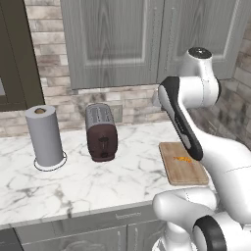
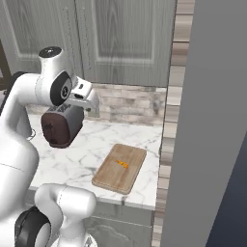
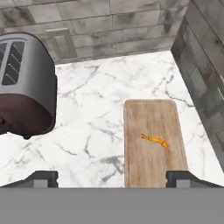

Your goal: Open the cabinet, retrieve the rolling pin, and place it next to the meat on the cutting board to prepare for tenderizing.

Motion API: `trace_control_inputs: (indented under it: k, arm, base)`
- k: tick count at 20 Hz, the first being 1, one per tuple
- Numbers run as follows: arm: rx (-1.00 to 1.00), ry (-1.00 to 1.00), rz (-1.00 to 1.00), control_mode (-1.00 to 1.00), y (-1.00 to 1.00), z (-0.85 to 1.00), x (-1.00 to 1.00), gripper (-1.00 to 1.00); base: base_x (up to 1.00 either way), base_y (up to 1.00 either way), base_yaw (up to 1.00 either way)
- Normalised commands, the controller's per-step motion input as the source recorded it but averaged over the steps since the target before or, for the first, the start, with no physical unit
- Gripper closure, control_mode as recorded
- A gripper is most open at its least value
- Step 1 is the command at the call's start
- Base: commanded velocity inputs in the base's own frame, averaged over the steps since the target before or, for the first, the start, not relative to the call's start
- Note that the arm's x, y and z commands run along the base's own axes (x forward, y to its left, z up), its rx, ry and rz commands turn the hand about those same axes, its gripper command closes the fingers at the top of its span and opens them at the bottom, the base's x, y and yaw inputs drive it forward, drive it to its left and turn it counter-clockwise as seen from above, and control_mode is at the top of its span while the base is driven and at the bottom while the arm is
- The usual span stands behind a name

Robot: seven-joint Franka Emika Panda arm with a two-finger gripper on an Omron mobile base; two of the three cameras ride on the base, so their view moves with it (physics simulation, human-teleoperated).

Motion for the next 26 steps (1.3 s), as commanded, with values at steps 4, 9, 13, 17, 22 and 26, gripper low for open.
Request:
trace_control_inputs:
  k: [4, 9, 13, 17, 22, 26]
  arm:
    - [0.0, -0.17, -0.04, -1.0, -0.01, 0.6, -0.05, -1.0]
    - [0.03, -0.25, -0.01, -1.0, 0.0, 0.58, -0.06, -1.0]
    - [0.04, -0.31, 0.0, -1.0, 0.0, 0.61, -0.01, -1.0]
    - [0.01, -0.39, 0.0, -1.0, 0.0, 0.57, -0.08, -1.0]
    - [0.0, -0.36, -0.01, -1.0, 0.0, 0.47, -0.25, -1.0]
    - [0.0, -0.34, -0.01, -1.0, 0.0, 0.35, -0.23, -1.0]
  base:
    - [0.0, 0.0, 0.0]
    - [0.0, 0.0, 0.0]
    - [0.0, 0.0, 0.0]
    - [0.0, 0.0, 0.0]
    - [0.0, 0.0, 0.0]
    - [0.0, 0.0, 0.0]
